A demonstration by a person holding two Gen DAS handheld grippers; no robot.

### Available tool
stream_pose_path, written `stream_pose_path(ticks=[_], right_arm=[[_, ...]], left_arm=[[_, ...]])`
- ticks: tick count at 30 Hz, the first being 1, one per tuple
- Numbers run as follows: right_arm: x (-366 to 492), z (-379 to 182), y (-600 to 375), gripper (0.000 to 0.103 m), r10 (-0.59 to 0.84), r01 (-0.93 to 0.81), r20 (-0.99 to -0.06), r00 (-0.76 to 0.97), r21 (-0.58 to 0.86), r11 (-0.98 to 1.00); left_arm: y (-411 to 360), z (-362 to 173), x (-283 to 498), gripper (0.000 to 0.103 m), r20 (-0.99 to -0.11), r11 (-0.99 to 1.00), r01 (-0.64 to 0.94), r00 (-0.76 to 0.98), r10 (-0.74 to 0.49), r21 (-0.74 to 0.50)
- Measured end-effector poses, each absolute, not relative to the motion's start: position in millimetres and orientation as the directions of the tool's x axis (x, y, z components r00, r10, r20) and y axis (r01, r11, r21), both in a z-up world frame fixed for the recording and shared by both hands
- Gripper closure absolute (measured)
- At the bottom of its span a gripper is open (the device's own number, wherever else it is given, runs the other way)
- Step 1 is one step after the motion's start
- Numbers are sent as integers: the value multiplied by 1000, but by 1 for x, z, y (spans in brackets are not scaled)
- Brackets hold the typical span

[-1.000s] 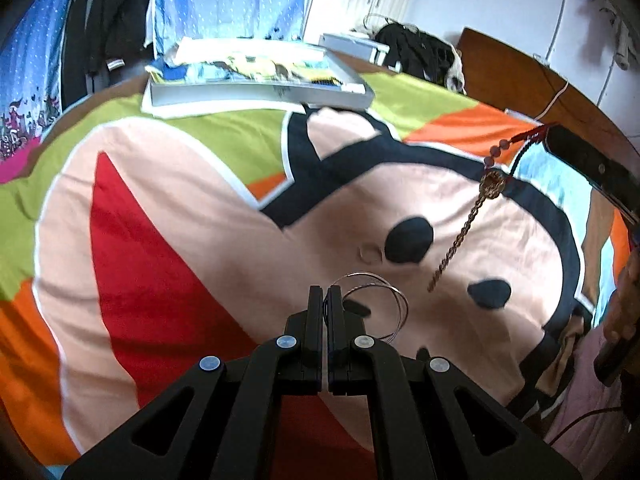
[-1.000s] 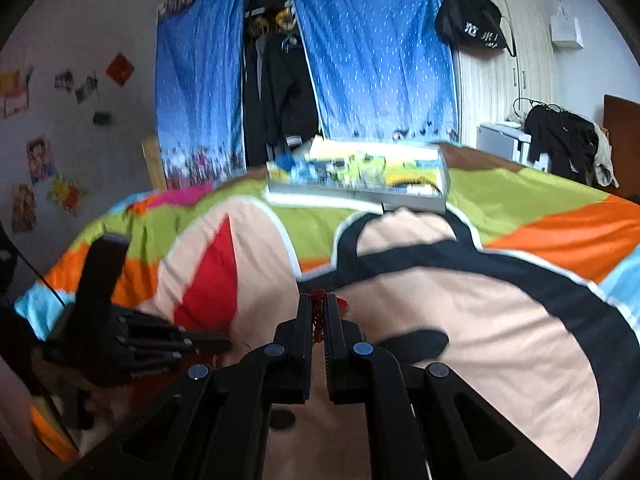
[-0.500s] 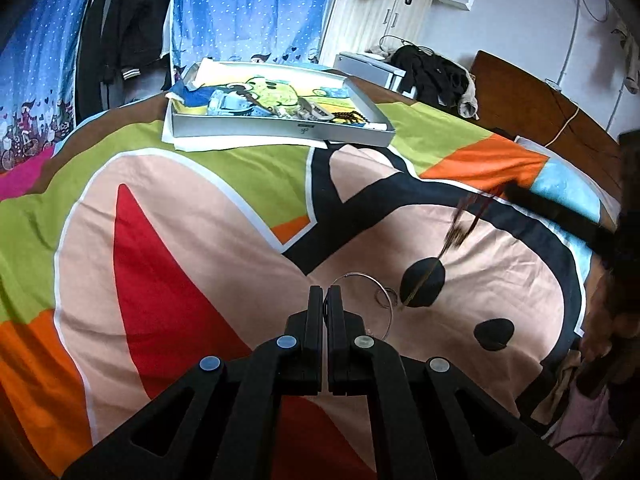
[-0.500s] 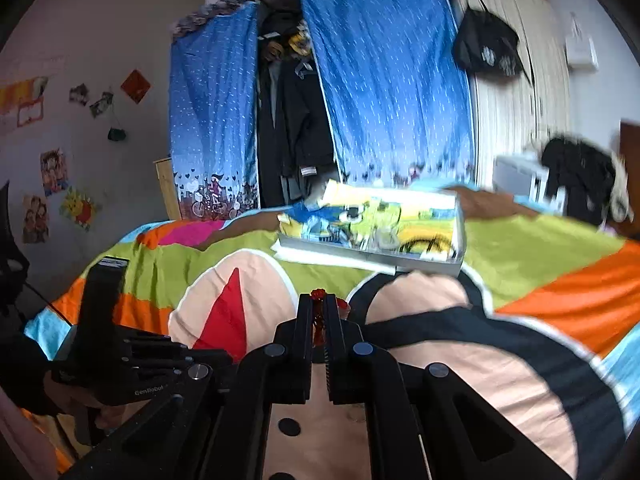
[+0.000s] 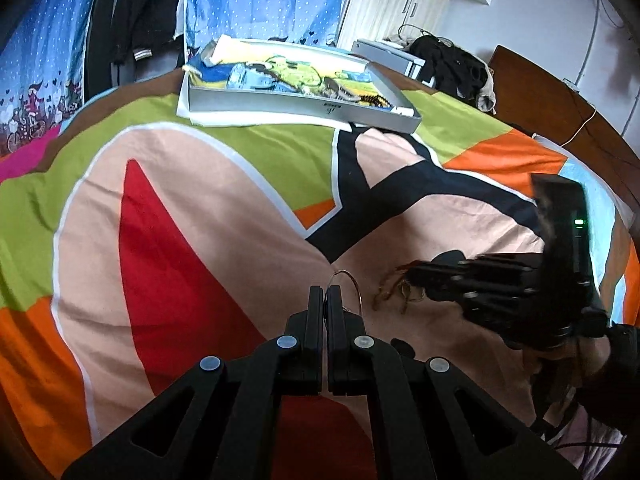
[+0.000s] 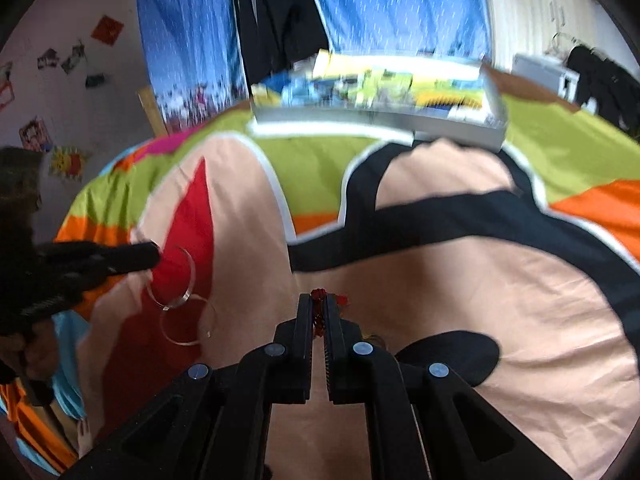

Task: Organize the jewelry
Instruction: 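Lift the hoops and chain bracelet and carry both toward the white tray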

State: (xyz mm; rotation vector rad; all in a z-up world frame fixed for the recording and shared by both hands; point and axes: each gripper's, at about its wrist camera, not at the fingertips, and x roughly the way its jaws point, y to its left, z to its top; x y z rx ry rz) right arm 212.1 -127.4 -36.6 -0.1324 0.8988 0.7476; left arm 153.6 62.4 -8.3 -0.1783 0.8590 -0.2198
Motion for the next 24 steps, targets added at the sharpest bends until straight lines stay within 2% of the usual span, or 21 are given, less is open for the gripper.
stream_pose_path(ticks=[4, 8, 24], right_arm=[[223, -63, -107, 98, 519, -652, -790, 327, 209, 729], [232, -60, -91, 98, 547, -675, -776, 314, 222, 703], [269, 63, -65, 98, 704, -737, -588, 398, 252, 627]], left_arm=[[69, -22, 159, 103, -744, 962, 89, 616, -257, -259], [82, -24, 163, 103, -744, 961, 56, 621, -247, -272], [118, 36, 180, 103, -664, 967, 32, 721, -197, -252]])
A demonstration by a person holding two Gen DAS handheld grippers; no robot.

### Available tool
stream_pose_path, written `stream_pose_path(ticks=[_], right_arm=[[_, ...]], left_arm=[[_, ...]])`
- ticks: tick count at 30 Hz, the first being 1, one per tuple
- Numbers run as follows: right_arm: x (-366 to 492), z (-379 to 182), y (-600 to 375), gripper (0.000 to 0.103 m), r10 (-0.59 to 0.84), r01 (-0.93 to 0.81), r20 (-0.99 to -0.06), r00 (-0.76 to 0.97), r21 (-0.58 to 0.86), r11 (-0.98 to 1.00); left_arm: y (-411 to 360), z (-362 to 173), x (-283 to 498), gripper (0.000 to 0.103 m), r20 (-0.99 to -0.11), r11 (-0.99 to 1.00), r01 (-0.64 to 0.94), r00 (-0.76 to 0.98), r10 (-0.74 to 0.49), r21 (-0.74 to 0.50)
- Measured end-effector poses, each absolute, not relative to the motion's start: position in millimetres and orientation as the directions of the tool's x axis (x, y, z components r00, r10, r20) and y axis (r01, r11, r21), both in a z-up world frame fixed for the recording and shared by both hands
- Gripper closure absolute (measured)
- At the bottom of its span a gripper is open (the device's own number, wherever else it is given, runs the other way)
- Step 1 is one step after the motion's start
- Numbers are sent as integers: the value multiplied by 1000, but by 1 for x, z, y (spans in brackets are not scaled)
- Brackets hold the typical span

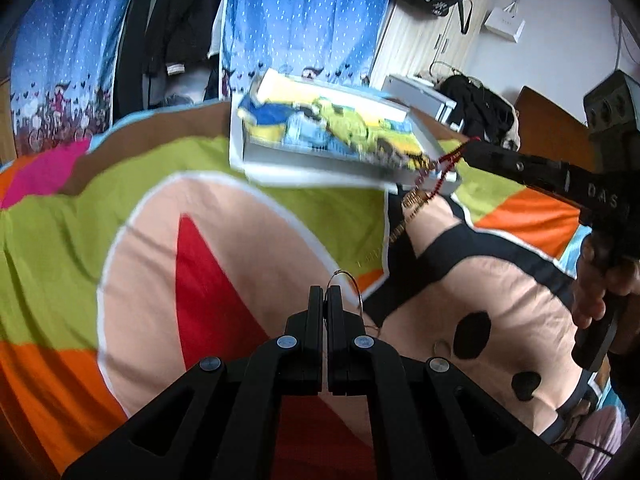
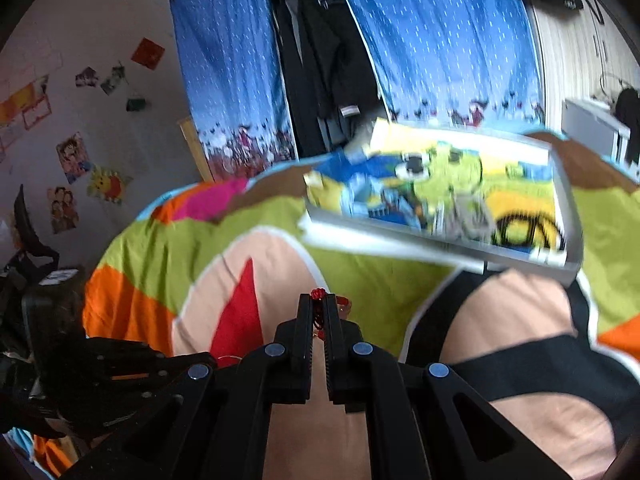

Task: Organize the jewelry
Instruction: 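Lift the hoops and chain bracelet and carry both toward the white tray, then lower the hoops and chain bracelet into the white tray and open both tools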

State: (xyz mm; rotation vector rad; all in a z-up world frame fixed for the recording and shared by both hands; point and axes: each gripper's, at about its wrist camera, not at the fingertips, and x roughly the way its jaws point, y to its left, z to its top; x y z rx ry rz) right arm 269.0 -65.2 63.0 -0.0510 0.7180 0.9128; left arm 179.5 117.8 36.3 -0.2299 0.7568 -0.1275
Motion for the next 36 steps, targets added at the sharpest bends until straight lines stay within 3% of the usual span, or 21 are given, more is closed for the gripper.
stream_pose_path(ticks=[8, 15, 31, 36], right_arm=[[268, 100, -60, 98, 718, -774, -524, 459, 161, 612], [283, 105, -56, 98, 714, -779, -521, 468, 140, 612], [386, 64, -56, 98, 696, -699, -523, 492, 240, 674], [417, 50, -59, 98, 673, -649, -536, 510, 274, 710]], left_arm=[[123, 79, 211, 103, -618, 974, 66, 762, -190, -218], [121, 92, 255, 103, -599, 974, 110, 773, -209, -199], [156, 65, 391, 103, -541, 933, 71, 798, -266, -354], [151, 53, 418, 103, -579, 936, 55, 773, -260, -346]])
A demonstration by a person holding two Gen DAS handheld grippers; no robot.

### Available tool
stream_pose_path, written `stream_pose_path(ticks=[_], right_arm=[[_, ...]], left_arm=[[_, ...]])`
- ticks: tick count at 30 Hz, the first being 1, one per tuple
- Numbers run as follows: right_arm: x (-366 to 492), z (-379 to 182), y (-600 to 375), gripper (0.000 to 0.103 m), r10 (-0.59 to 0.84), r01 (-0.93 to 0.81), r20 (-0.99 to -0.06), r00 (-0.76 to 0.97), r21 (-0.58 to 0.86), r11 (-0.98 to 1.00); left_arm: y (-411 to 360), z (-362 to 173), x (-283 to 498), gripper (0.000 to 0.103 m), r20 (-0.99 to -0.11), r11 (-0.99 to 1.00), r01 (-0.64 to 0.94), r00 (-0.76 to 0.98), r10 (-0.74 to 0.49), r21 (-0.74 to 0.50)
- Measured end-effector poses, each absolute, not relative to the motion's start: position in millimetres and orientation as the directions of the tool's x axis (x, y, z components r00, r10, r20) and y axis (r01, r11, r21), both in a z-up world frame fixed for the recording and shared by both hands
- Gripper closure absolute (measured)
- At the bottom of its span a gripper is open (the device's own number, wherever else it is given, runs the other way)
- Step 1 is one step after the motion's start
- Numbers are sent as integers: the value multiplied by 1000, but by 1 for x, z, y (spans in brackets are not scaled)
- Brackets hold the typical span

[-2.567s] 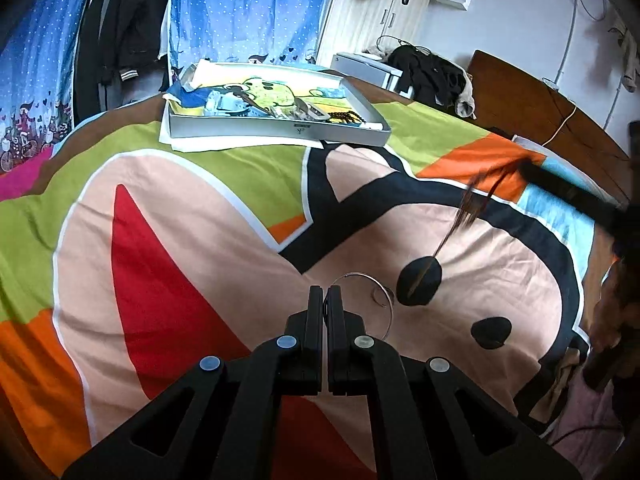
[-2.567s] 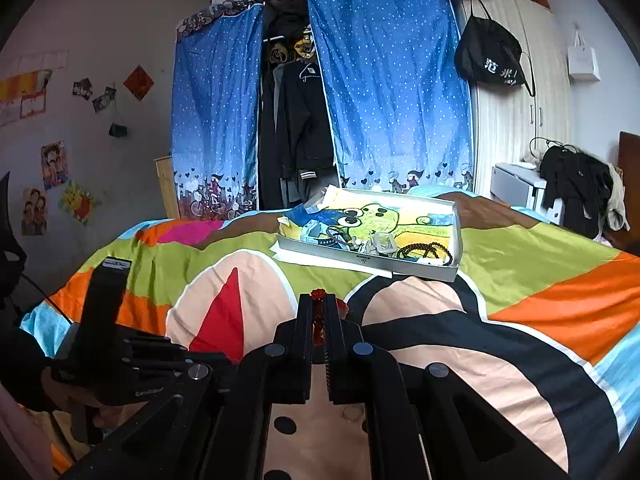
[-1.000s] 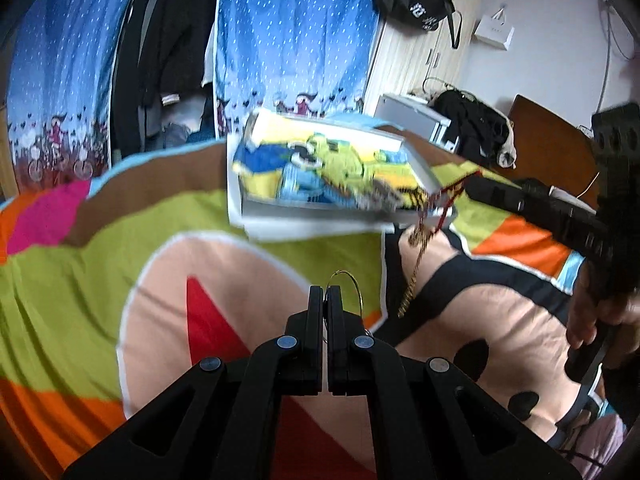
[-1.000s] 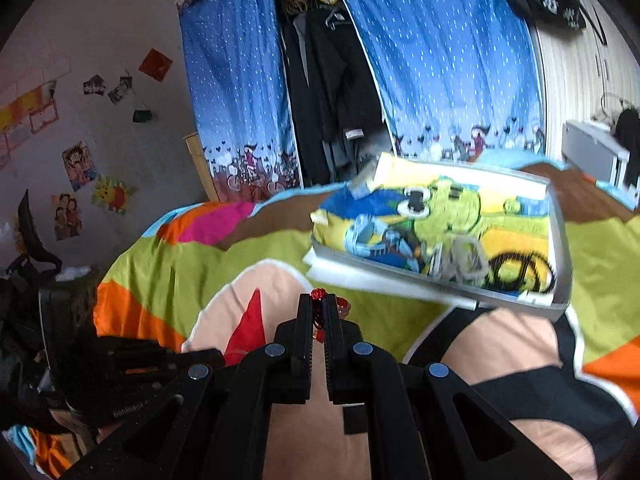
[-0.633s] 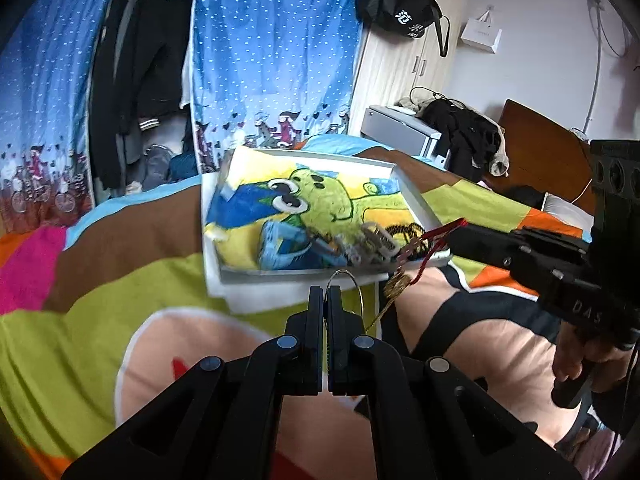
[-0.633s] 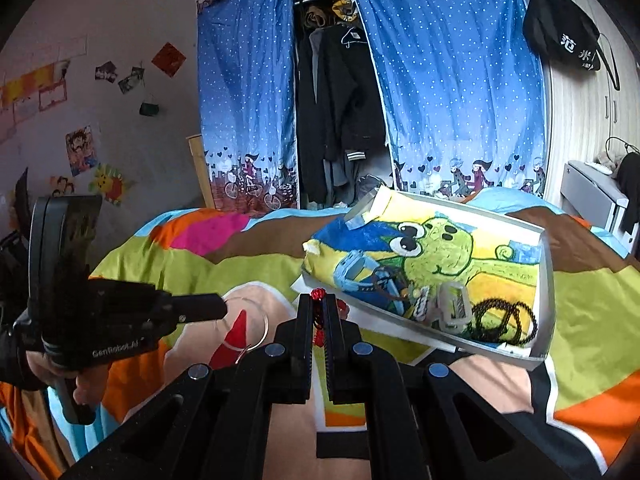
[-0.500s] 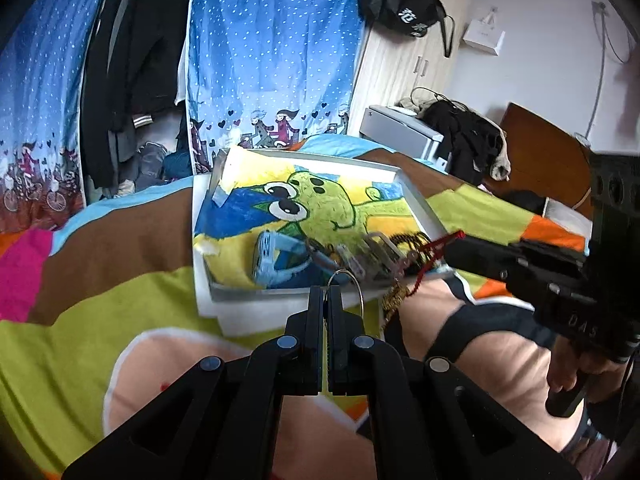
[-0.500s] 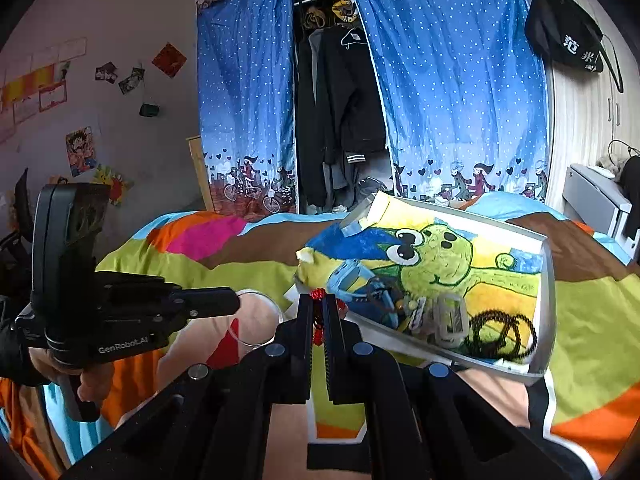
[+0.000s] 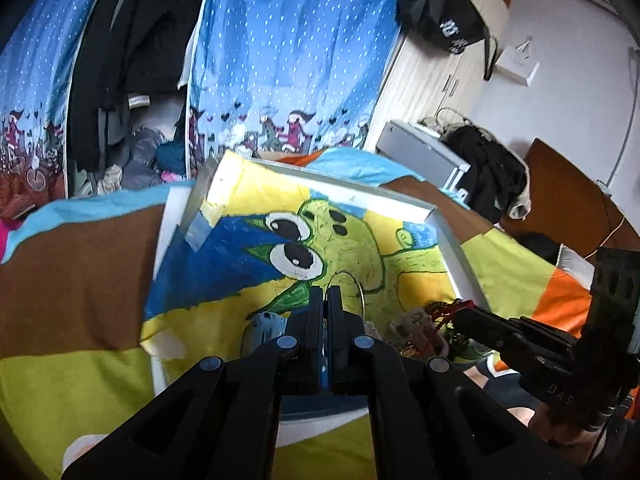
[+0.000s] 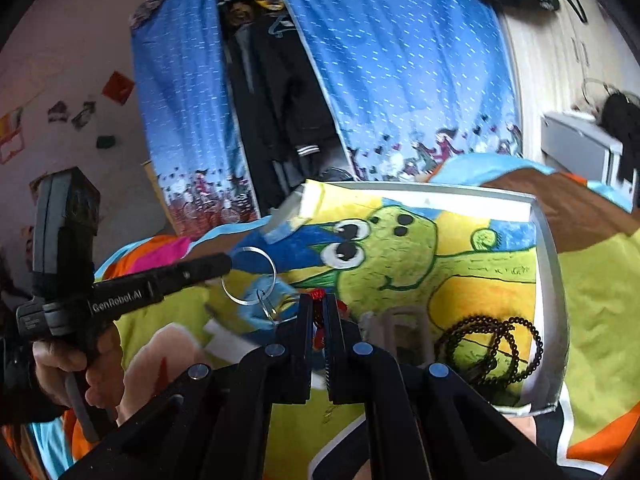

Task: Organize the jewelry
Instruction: 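Lower the hoops and chain bracelet into the white tray and open both tools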

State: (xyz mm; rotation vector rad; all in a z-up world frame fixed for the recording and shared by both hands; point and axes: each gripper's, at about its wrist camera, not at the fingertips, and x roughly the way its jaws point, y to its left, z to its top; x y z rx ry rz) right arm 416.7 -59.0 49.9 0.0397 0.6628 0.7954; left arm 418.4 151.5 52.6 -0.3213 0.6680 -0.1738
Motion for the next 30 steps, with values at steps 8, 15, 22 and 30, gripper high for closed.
stream_pose_path(ticks=[8, 15, 22, 30], right_arm=[[437, 31, -54, 98, 615, -619, -580, 534, 227, 752], [441, 16, -58, 87, 561, -586, -618, 551, 193, 787], [430, 26, -78, 71, 559, -569, -580, 593, 188, 800], [406, 51, -105, 46, 533, -529, -503, 680, 165, 832]], left_arm=[[146, 32, 425, 103, -649, 952, -6, 733, -204, -306], [146, 31, 421, 83, -657, 949, -2, 722, -217, -316], [138, 48, 409, 56, -610, 944, 30, 756, -236, -328], [128, 74, 371, 27, -545, 956, 11, 820, -177, -294]])
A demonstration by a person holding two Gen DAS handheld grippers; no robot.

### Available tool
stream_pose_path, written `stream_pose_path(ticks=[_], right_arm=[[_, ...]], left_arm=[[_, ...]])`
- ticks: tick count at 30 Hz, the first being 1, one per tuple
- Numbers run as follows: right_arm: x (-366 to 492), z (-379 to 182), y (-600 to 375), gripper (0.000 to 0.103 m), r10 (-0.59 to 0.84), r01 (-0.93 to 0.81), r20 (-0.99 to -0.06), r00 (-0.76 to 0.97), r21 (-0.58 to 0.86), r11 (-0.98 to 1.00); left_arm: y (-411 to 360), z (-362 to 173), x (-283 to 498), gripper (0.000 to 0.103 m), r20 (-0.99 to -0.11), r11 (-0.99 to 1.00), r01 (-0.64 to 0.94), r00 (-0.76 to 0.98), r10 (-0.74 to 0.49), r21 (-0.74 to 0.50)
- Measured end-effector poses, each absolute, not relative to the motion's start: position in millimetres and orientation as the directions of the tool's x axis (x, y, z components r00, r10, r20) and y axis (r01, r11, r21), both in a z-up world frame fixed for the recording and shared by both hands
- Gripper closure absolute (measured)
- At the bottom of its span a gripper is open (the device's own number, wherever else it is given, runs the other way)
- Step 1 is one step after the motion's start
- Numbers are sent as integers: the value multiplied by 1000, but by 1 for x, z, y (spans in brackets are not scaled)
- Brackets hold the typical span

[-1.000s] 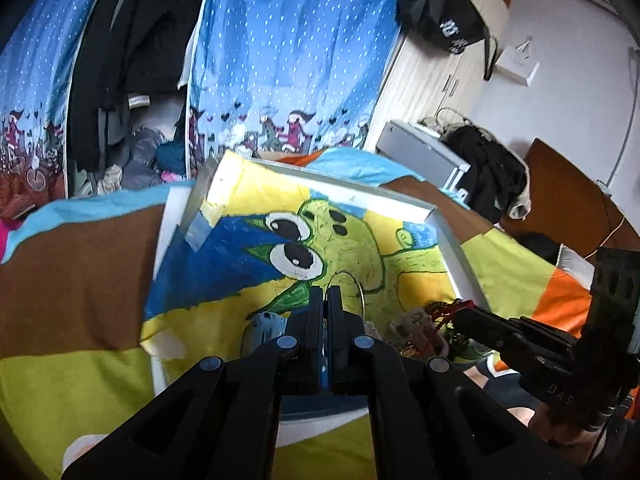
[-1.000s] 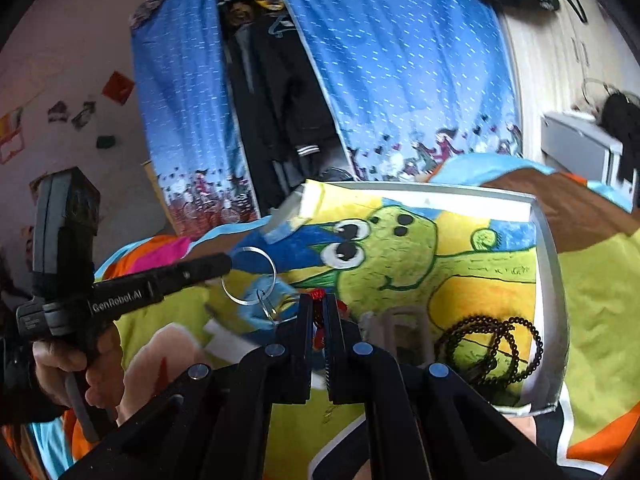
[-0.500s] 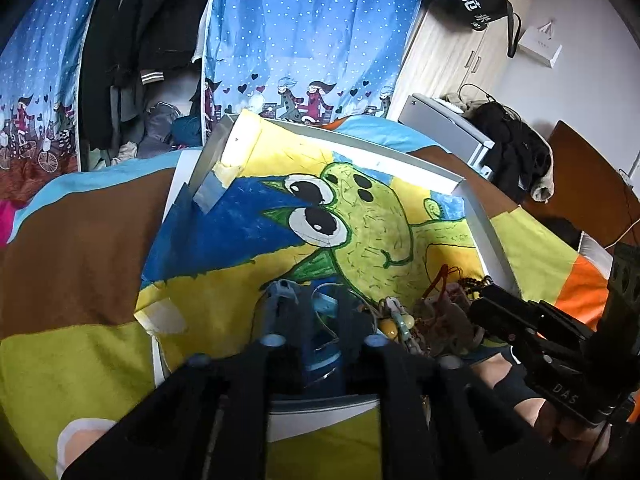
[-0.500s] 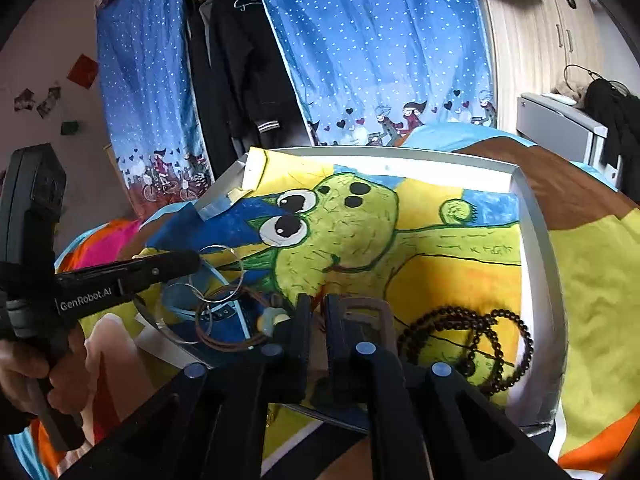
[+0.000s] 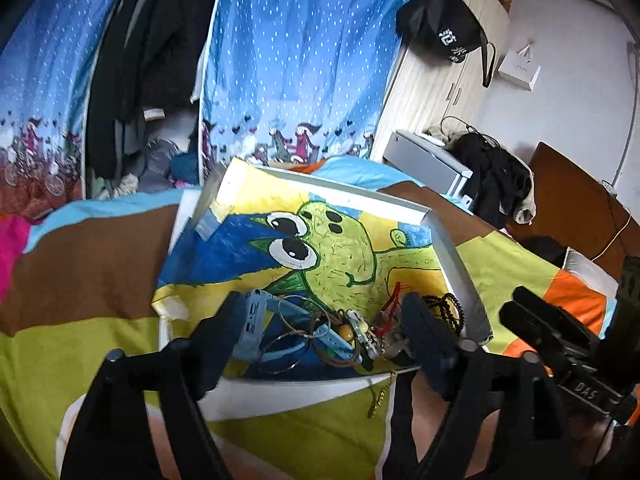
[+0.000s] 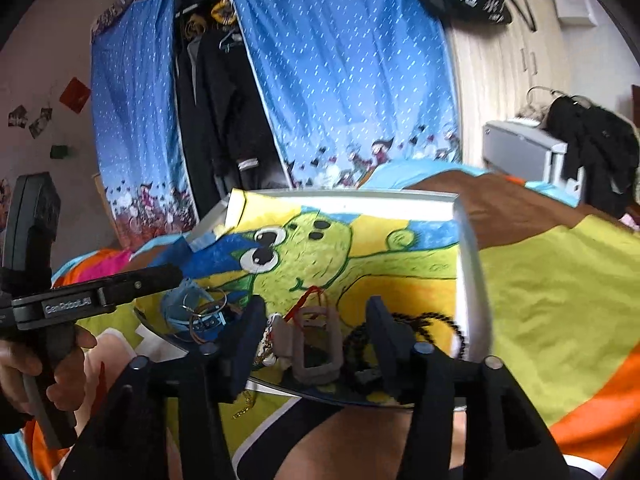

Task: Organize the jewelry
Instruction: 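Lower the hoops and chain bracelet into the white tray and open both tools, then move both tools back over the small silver ring on the bed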

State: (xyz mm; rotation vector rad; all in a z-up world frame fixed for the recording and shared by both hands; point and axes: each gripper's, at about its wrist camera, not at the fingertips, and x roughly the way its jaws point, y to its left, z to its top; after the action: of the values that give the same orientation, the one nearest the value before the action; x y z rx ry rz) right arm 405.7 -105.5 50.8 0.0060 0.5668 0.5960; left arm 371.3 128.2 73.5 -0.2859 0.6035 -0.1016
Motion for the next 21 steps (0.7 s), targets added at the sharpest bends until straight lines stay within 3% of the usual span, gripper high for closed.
stream_pose_path(ticks=[5, 8, 10, 21], right_arm=[[382, 68, -118, 28, 533, -526, -463, 708, 158, 836], [362, 77, -125, 17, 539, -534, -439, 719, 148, 832], [346, 83, -130, 10, 542, -538, -421, 727, 140, 831], [256, 100, -169, 1, 539, -531, -348, 767, 126, 838]], left_arm=[[119, 87, 338, 26, -518, 970, 12, 844, -141, -244], [115, 91, 310, 15, -502, 970, 10, 855, -134, -241], [114, 92, 292, 14, -487, 968, 10, 863, -135, -251], [85, 90, 206, 13, -475, 975, 32, 869, -136, -221]])
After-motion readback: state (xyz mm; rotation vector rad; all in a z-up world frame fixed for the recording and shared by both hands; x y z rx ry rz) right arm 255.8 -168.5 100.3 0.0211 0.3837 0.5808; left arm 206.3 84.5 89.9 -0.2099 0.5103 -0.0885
